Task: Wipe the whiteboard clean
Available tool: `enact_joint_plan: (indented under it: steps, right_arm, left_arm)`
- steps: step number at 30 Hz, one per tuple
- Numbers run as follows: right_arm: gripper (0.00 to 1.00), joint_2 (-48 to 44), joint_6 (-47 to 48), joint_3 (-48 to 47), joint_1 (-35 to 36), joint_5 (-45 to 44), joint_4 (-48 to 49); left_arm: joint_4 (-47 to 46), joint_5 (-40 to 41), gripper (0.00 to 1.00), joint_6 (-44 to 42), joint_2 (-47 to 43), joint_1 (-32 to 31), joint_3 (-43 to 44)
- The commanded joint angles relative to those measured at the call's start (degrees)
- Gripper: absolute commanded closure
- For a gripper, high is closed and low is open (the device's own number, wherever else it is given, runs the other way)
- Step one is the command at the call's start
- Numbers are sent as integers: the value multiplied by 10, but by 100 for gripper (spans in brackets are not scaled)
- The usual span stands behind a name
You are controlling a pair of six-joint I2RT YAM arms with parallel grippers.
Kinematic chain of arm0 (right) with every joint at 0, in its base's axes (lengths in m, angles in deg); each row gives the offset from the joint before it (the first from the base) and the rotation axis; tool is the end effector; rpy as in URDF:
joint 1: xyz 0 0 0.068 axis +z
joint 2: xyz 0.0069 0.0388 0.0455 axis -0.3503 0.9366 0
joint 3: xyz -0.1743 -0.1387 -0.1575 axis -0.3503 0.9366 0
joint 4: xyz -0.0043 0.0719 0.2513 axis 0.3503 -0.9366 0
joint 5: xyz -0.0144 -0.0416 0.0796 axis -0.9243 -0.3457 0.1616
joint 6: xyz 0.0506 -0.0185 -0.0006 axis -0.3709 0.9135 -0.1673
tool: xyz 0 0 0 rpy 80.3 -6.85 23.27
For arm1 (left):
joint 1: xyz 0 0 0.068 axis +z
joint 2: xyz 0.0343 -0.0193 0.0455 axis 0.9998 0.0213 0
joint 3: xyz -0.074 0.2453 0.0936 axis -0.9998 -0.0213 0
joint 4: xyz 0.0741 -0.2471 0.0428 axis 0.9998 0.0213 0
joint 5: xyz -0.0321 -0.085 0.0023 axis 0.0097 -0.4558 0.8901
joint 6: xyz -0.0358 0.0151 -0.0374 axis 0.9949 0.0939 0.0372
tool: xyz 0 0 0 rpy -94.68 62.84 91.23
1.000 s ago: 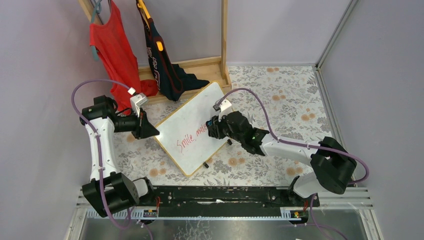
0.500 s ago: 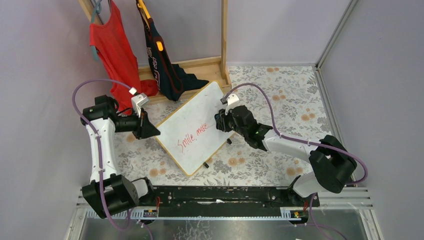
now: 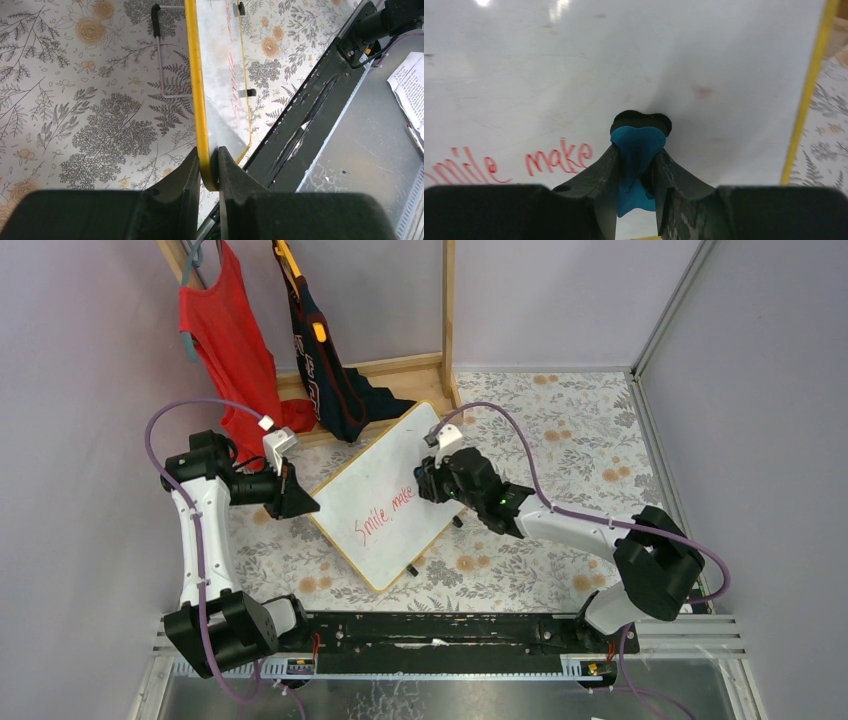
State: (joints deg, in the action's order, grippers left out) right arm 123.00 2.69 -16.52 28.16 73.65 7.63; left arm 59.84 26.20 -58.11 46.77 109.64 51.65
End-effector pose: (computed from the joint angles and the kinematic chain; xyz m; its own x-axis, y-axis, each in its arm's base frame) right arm 0.2291 0.2543 0.2514 -0.3594 -0.0526 -0.9317 -0.6060 0.7724 0.1902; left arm 0.1752 0.0342 0.3298 -0.5508 0.2563 -0.7943 0.7472 0.5754 -0.3326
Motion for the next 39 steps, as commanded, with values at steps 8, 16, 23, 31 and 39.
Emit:
enact_joint_plan:
  steps: [8, 16, 23, 31, 39]
  right_arm:
    - [100, 41, -9, -55, 66, -18, 24]
    - [100, 23, 4, -11, 21, -53, 9]
    - [100, -2, 17, 24, -14, -76, 6]
    - [100, 0, 3, 19, -15, -41, 12]
    - [100, 10, -20, -9, 58, -27, 25]
  left_arm:
    - [2, 33, 100, -24, -13, -16, -15]
    - [2, 36, 100, -24, -14, -20, -18]
    - [2, 37, 100, -24, -14, -22, -17]
    - [2, 38, 100, -24, -13, -24, -18]
    - [2, 35, 100, -25, -13, -24, -20]
